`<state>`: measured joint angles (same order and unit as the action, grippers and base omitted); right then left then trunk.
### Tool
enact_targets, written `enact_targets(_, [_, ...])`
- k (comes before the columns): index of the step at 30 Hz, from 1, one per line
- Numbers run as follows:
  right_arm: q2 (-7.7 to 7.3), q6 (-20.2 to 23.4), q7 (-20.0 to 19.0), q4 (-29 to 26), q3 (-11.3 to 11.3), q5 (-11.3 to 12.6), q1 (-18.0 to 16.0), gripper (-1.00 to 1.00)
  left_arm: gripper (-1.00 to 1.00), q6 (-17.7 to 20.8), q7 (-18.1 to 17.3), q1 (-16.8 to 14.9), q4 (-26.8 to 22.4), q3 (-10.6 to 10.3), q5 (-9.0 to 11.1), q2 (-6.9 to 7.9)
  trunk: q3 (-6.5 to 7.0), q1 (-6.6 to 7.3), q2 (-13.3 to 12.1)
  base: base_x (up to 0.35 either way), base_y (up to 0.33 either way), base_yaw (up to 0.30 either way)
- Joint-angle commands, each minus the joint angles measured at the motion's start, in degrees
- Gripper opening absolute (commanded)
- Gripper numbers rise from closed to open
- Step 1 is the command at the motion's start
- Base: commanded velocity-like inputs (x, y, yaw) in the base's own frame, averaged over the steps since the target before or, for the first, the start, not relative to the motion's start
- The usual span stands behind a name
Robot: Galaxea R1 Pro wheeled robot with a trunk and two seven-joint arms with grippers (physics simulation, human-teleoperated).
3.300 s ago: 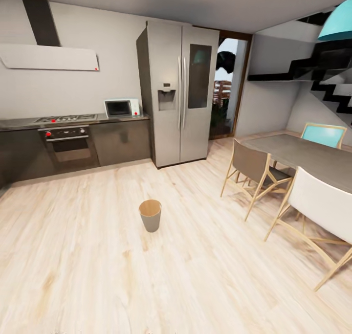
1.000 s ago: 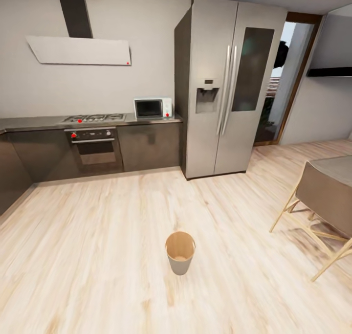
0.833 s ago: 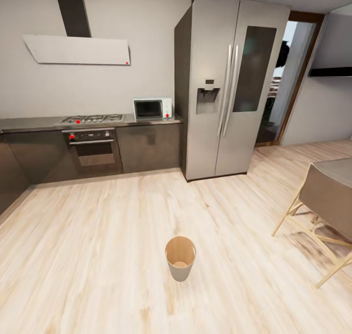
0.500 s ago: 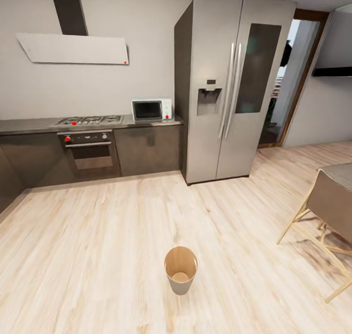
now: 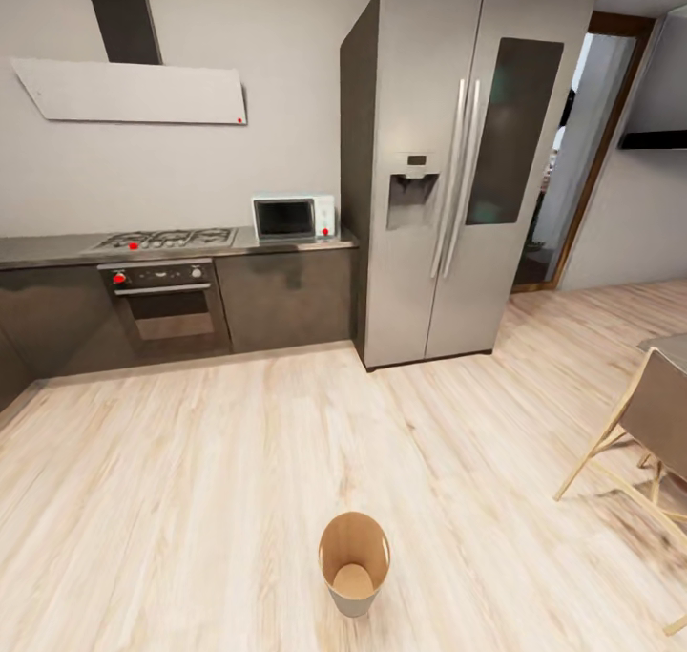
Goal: Put the three can of soda from the living room inside the tash can in the kitchen.
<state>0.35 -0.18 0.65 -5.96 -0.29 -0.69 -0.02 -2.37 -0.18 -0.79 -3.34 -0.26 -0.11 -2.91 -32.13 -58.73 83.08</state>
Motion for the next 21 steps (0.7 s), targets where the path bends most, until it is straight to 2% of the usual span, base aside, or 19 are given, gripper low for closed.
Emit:
enact_targets(1, [0.02, 0.00, 0.02, -0.01, -0.02, 0.03, 0.01, 1.00, 1.00, 0.00, 0.00, 0.00, 0.00, 0.00, 0.01, 0.00, 0.00, 0.00, 0.00, 0.104, 0.000, 0.000])
enact_targets(21, [0.09, -0.09, 0.06, -0.02, -0.08, 0.07, 0.01, 1.00, 1.00, 0.00, 0.00, 0.00, 0.00, 0.00, 0.02, -0.06, 0.00, 0.00, 0.00, 0.015, 0.000, 0.000])
